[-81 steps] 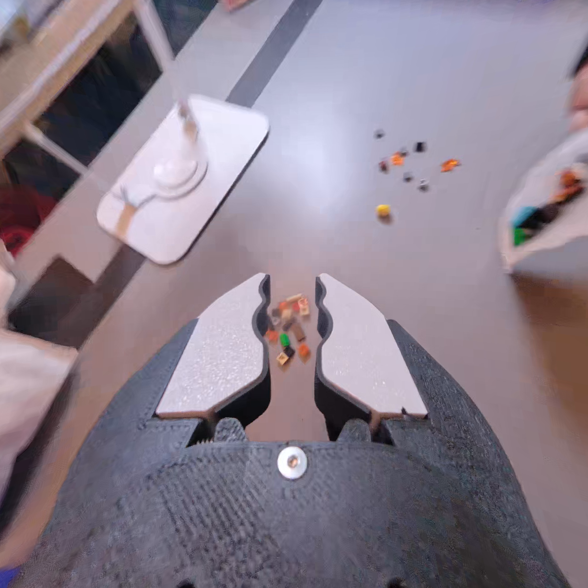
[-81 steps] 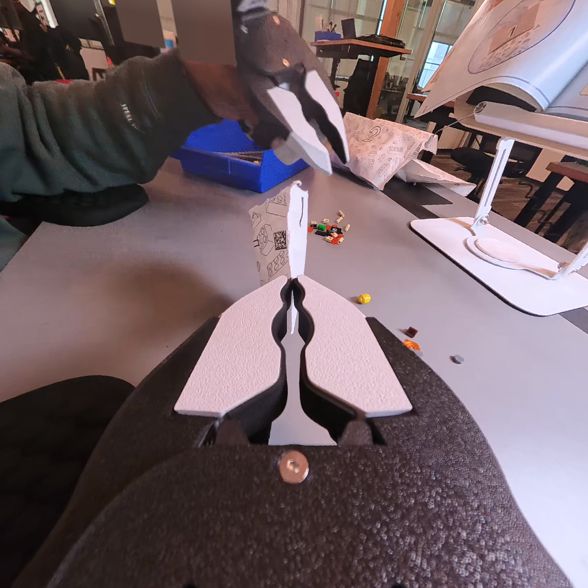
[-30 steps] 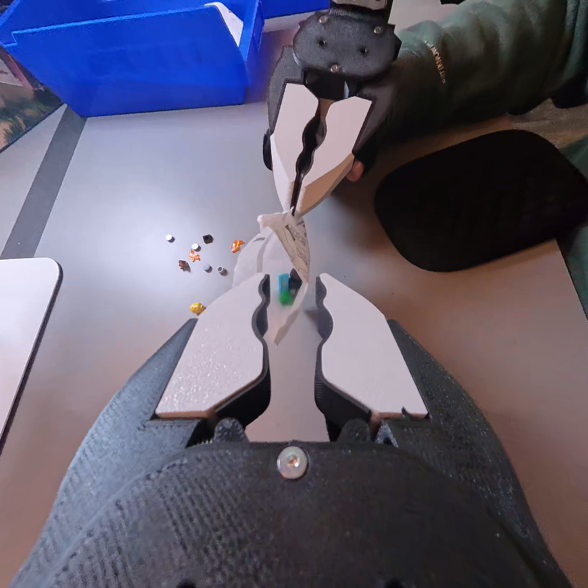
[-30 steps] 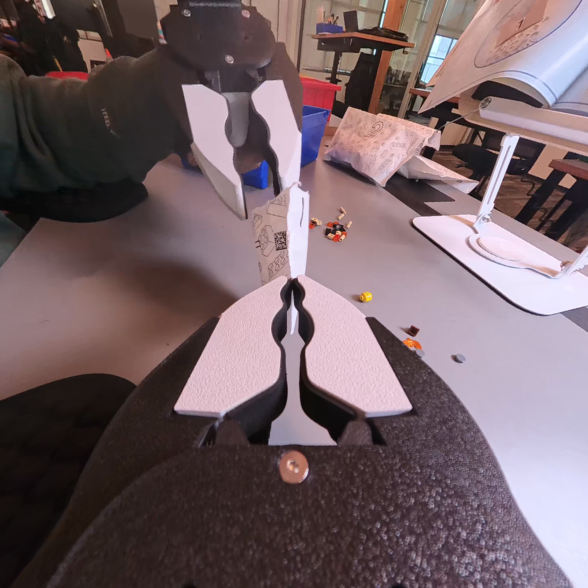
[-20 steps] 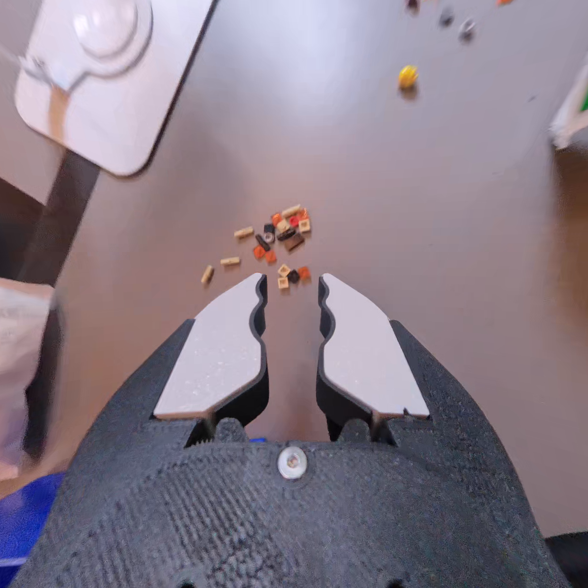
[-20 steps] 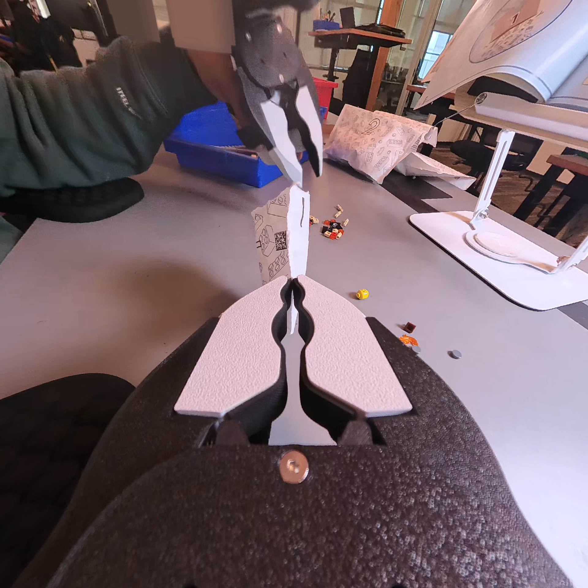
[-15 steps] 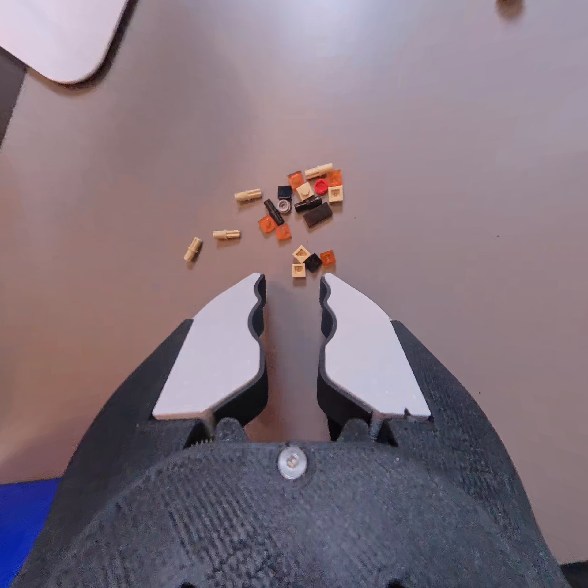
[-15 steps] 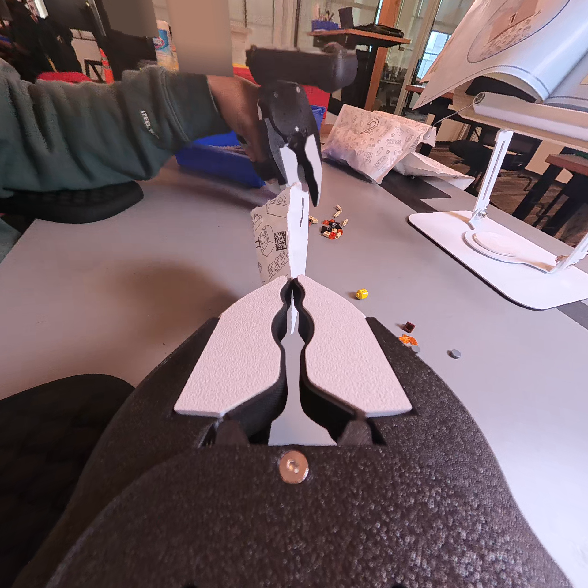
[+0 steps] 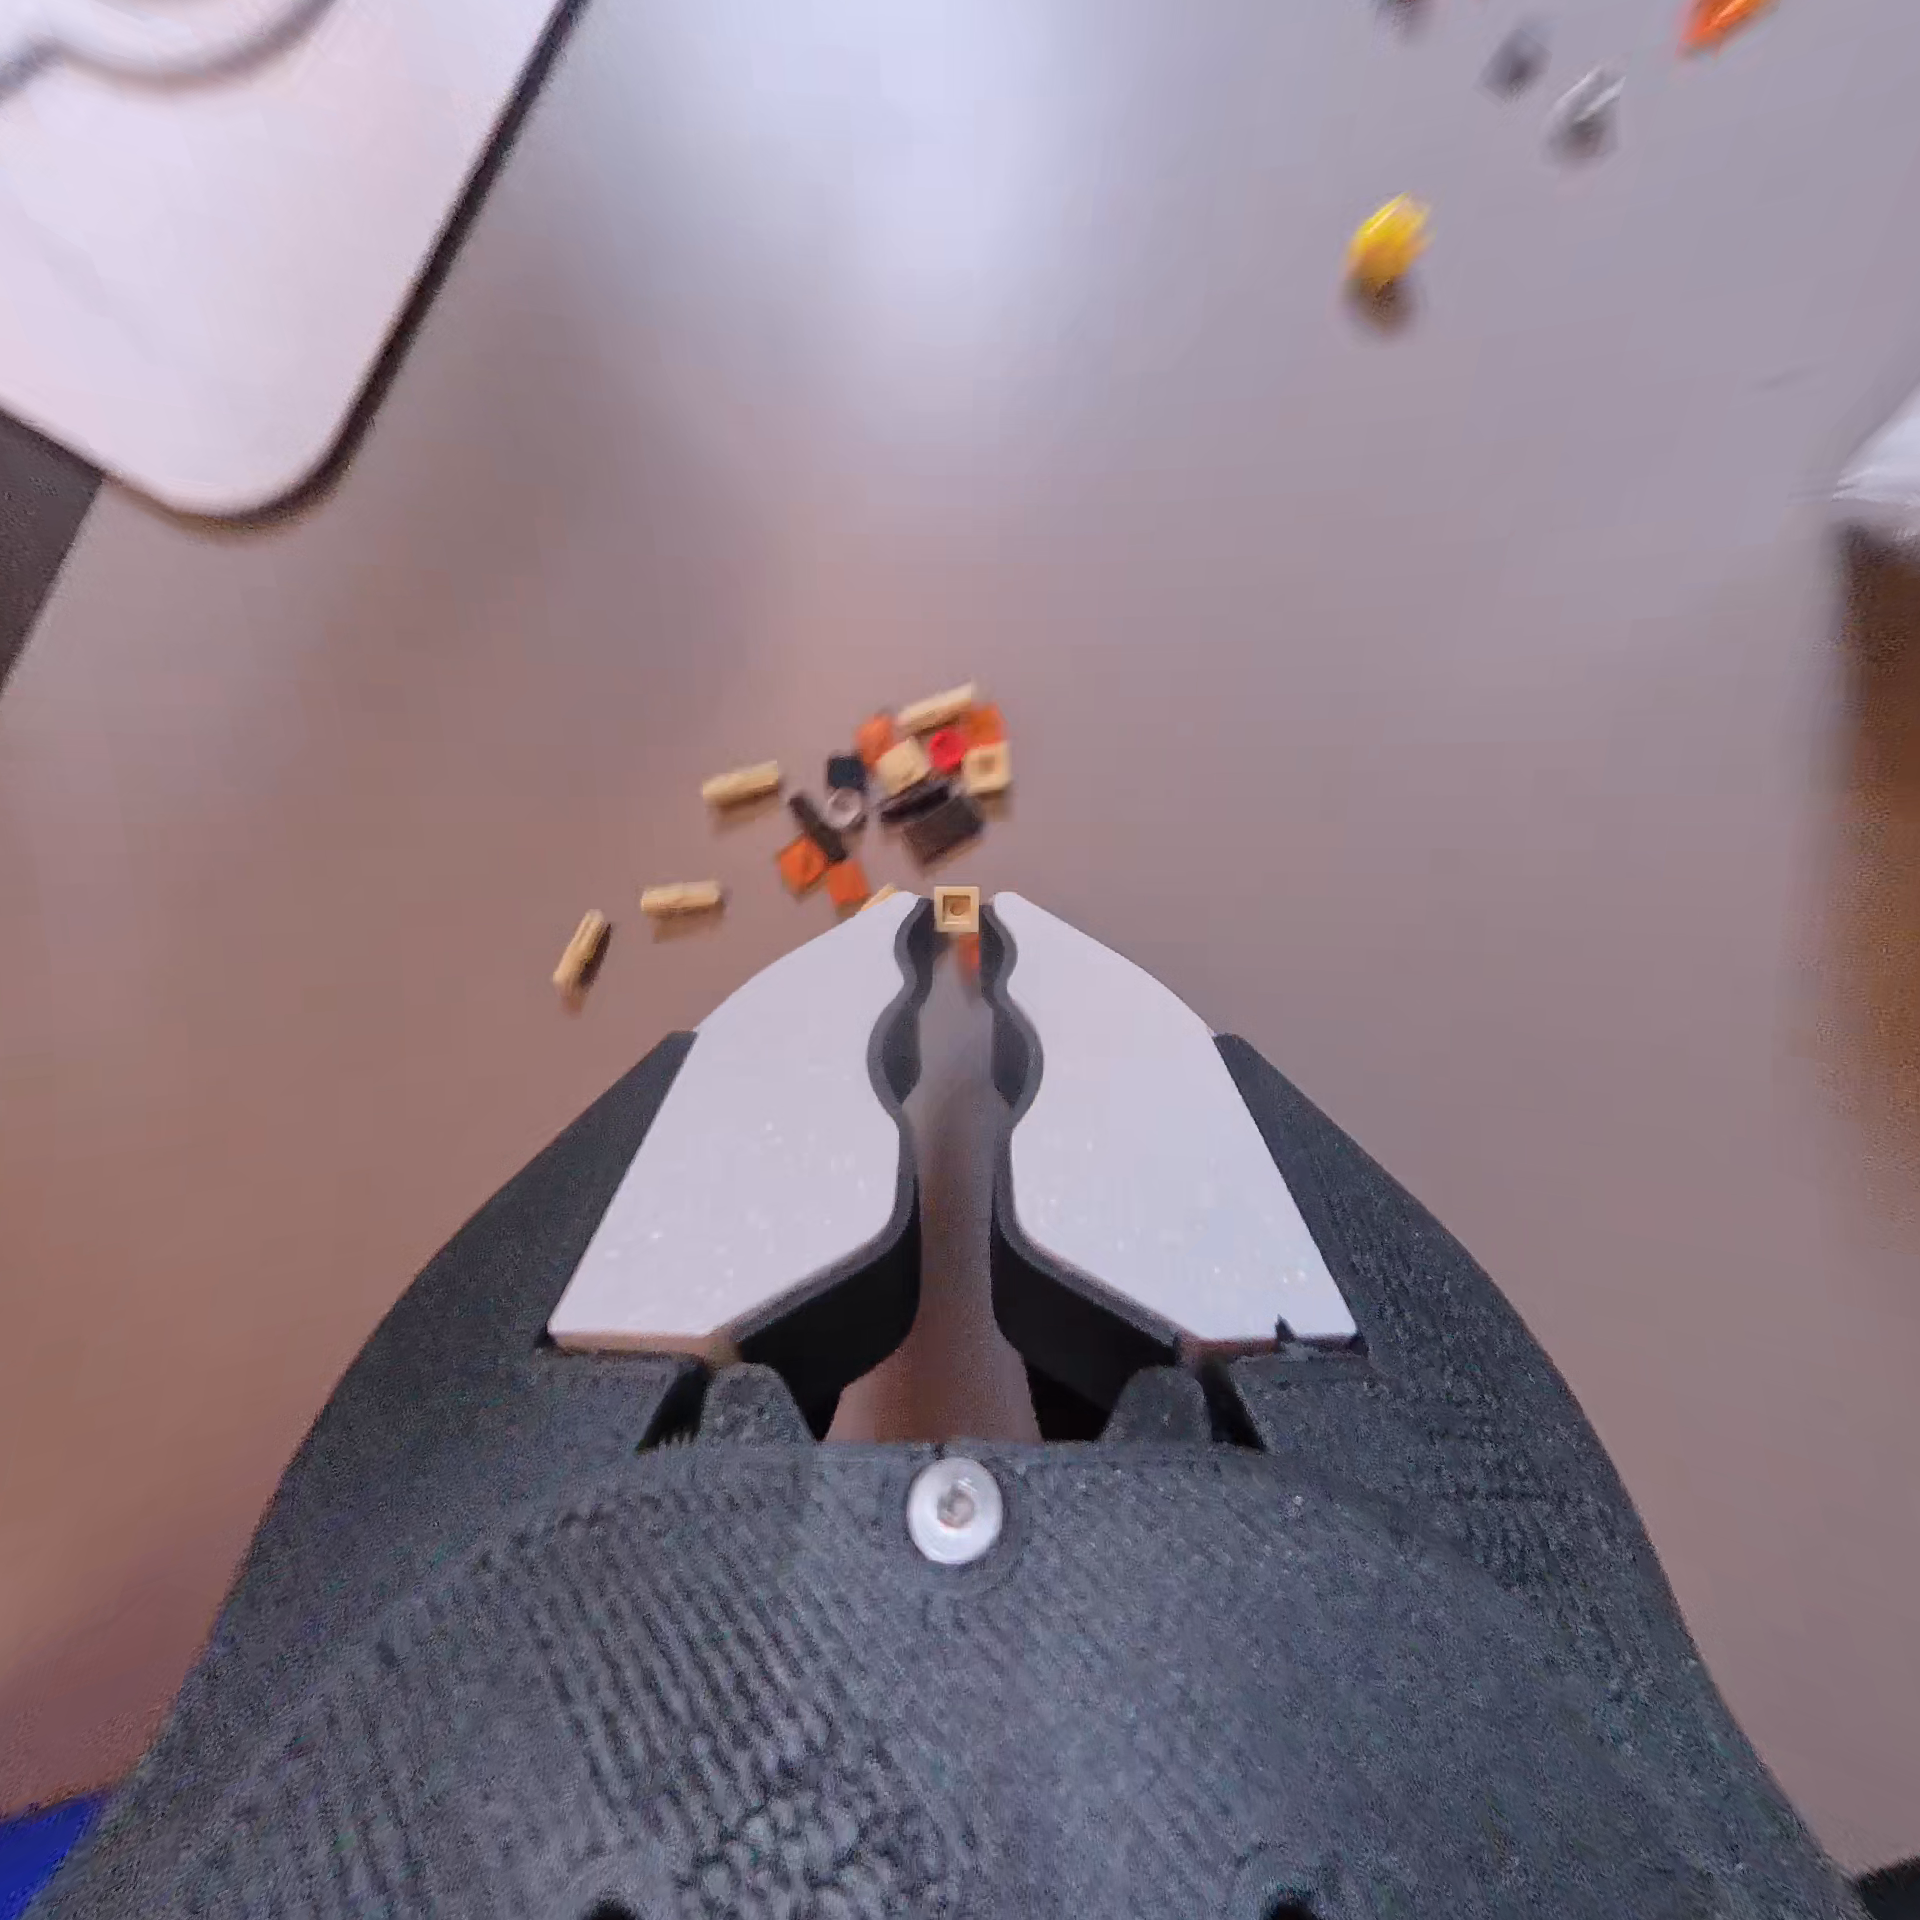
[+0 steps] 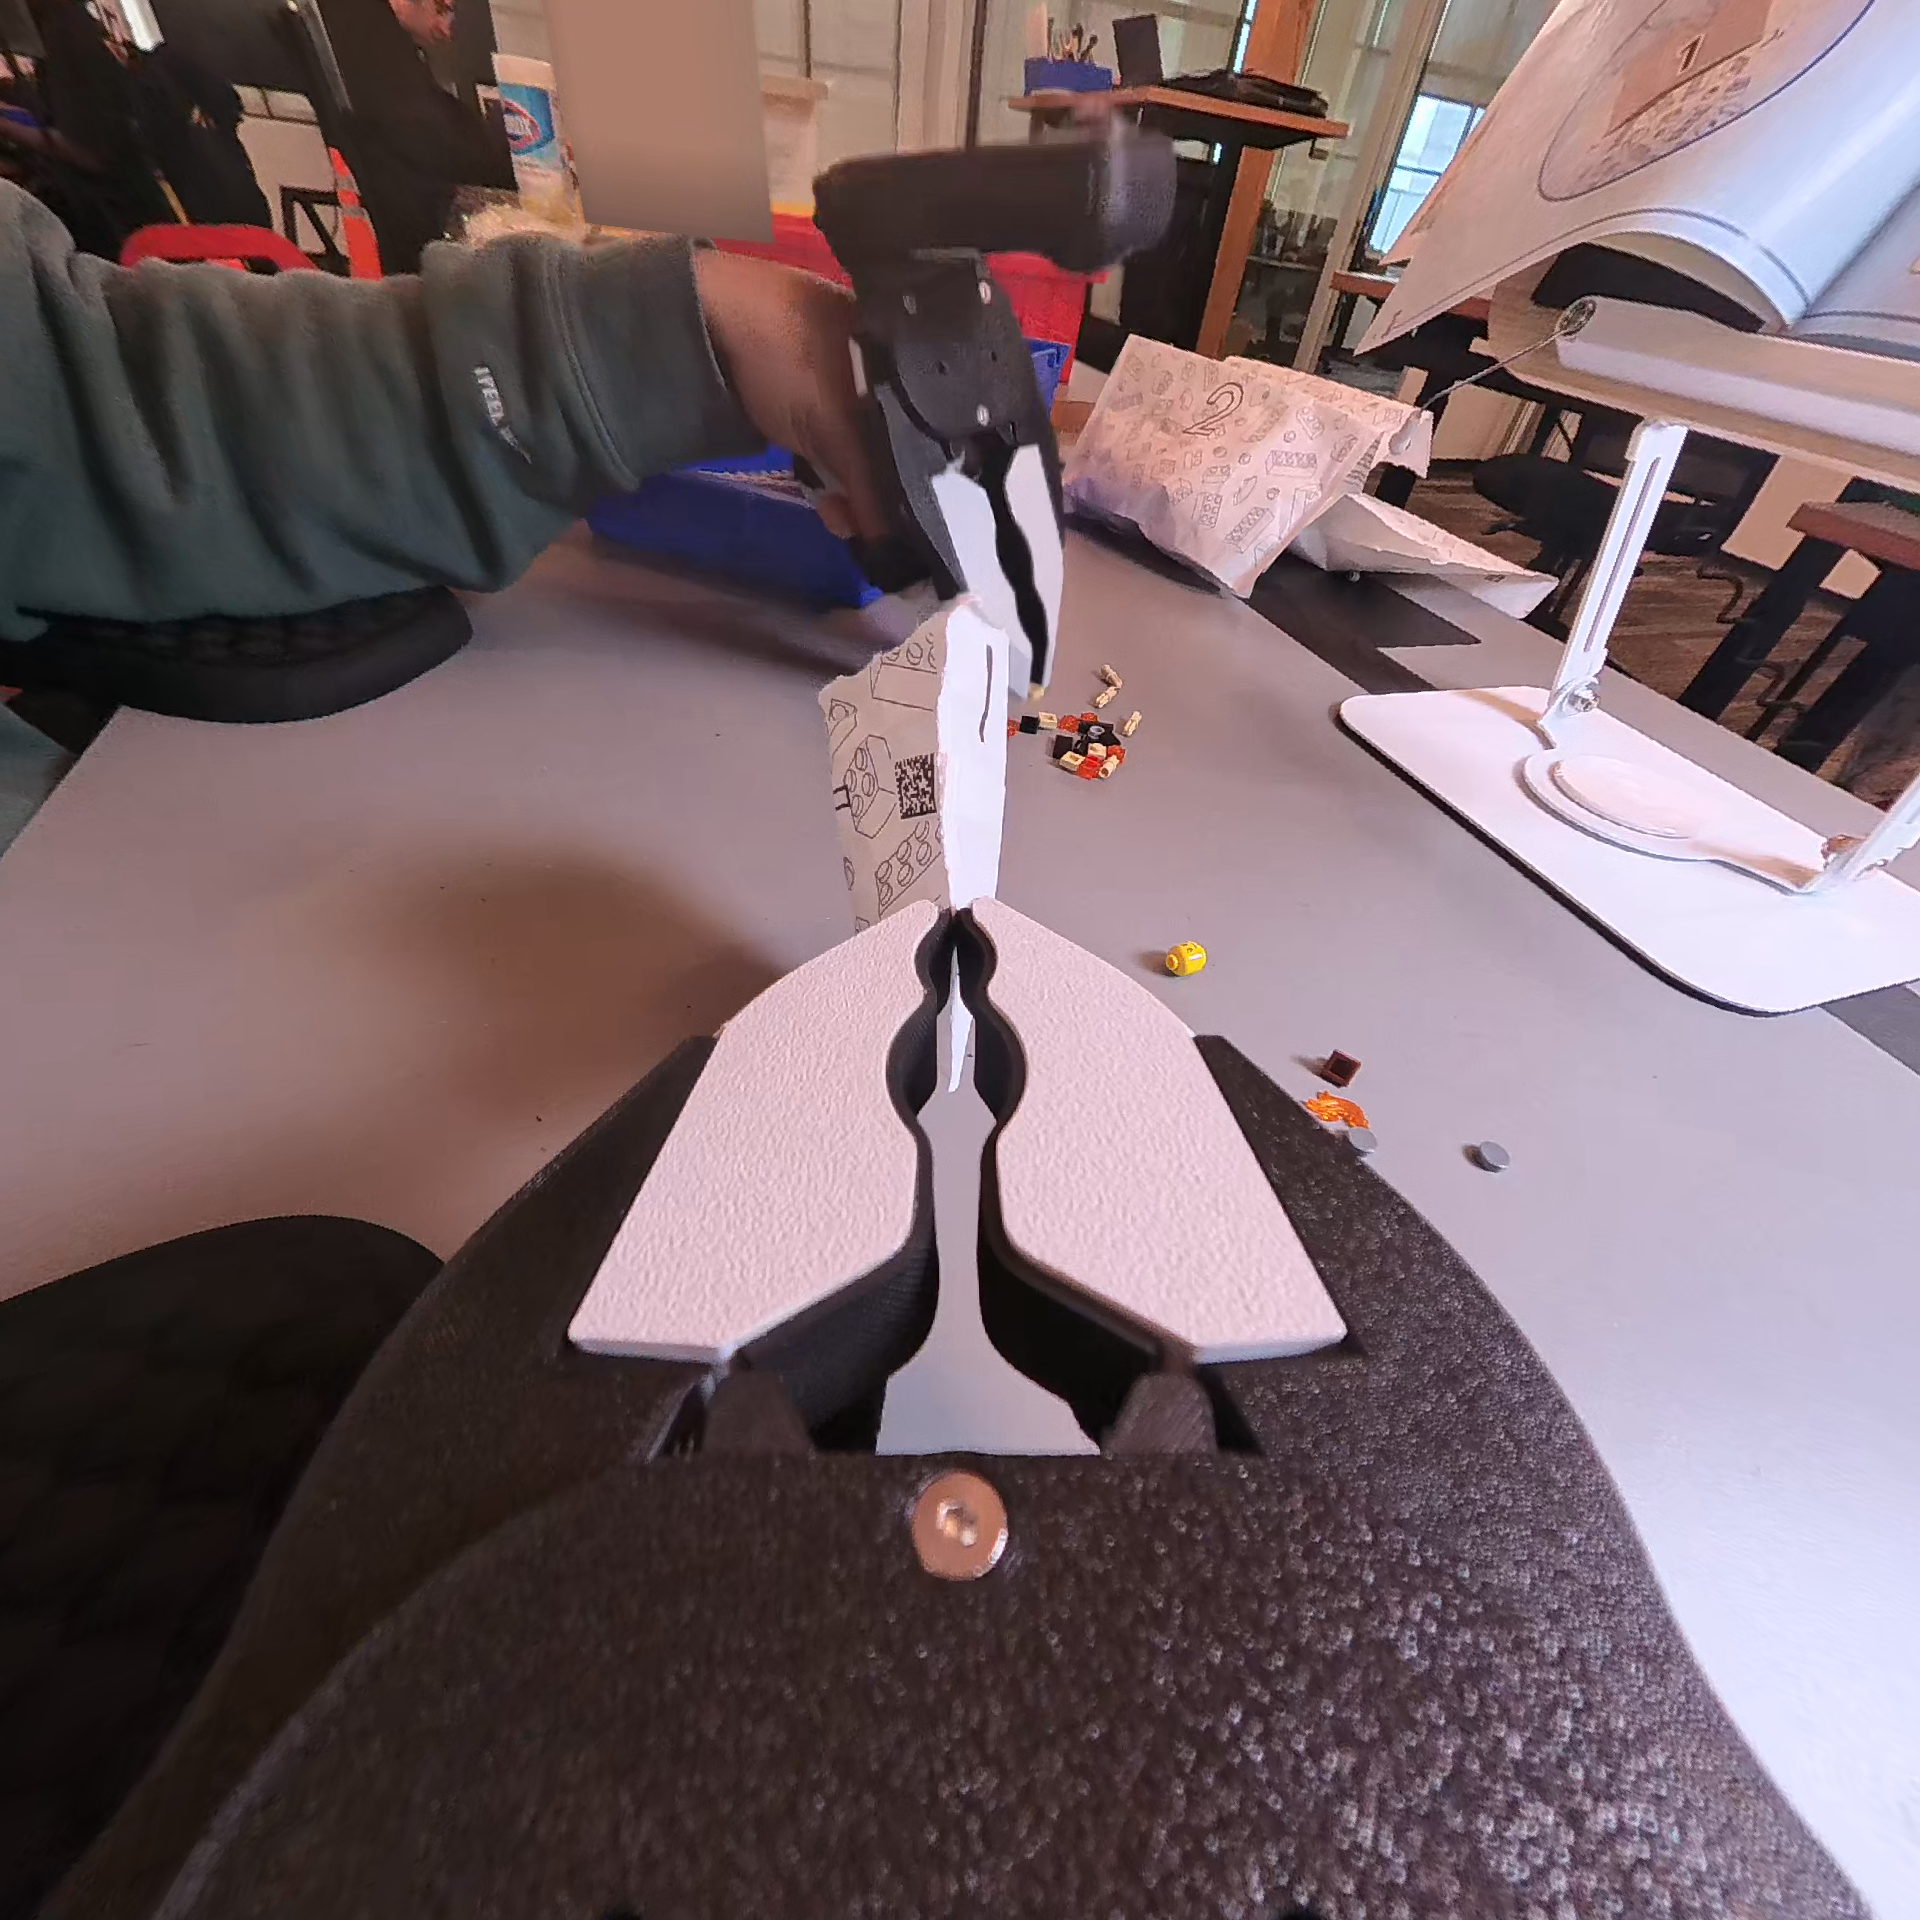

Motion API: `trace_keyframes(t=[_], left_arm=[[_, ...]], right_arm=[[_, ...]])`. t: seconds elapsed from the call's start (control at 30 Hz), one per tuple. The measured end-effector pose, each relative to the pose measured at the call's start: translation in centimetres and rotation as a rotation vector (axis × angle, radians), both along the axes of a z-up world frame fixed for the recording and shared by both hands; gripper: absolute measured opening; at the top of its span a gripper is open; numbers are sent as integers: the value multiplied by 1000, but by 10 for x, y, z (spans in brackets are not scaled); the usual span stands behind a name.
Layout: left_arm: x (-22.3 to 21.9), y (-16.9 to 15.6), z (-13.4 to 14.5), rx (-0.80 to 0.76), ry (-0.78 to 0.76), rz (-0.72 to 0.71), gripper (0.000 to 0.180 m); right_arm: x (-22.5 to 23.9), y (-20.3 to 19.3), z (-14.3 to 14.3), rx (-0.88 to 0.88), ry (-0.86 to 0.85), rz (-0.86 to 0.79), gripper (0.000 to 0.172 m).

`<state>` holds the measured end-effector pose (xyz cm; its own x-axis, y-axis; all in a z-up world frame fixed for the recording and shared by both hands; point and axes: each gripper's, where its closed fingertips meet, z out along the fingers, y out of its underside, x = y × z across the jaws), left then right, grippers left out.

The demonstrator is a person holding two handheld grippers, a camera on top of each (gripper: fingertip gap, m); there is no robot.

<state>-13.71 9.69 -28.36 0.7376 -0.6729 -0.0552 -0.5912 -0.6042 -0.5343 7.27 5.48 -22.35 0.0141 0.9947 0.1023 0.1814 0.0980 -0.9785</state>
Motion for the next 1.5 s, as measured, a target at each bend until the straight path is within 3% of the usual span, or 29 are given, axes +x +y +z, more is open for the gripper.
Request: trace_keyframes(t=[0.13,0.2,0.4,0.53,0.63,0.73,0.8,0.9,1.03,1.27,1.5], left_arm=[[85,-28,72,179,-248,-286,8],[121,-43,87,247,-277,-394,8],[159,-58,56,218,-183,-504,26],[139,-46,66,246,-188,-450,29],[88,-18,76,268,-154,-238,27],[18,8,45,187,-22,29,30],[-2,8,16,79,-32,95,31],[-7,5,-10,-20,-38,102,34],[-8,-1,-24,-78,-11,85,29],[-5,0,-24,-73,-37,77,10],[0,1,-17,-40,-51,44,9]], right_arm=[[0,0,0,-4,0,2,1],[0,1,1,-10,5,2,1],[0,0,0,4,-1,0,1],[0,0,0,2,0,-1,1],[1,1,0,0,1,-3,1],[1,1,0,0,-2,-4,1],[1,2,0,0,-1,-6,1],[0,2,0,2,-3,-7,1],[1,2,0,-1,-2,-7,1],[1,2,-1,3,-6,-10,1],[1,2,-1,5,-7,-9,1]])
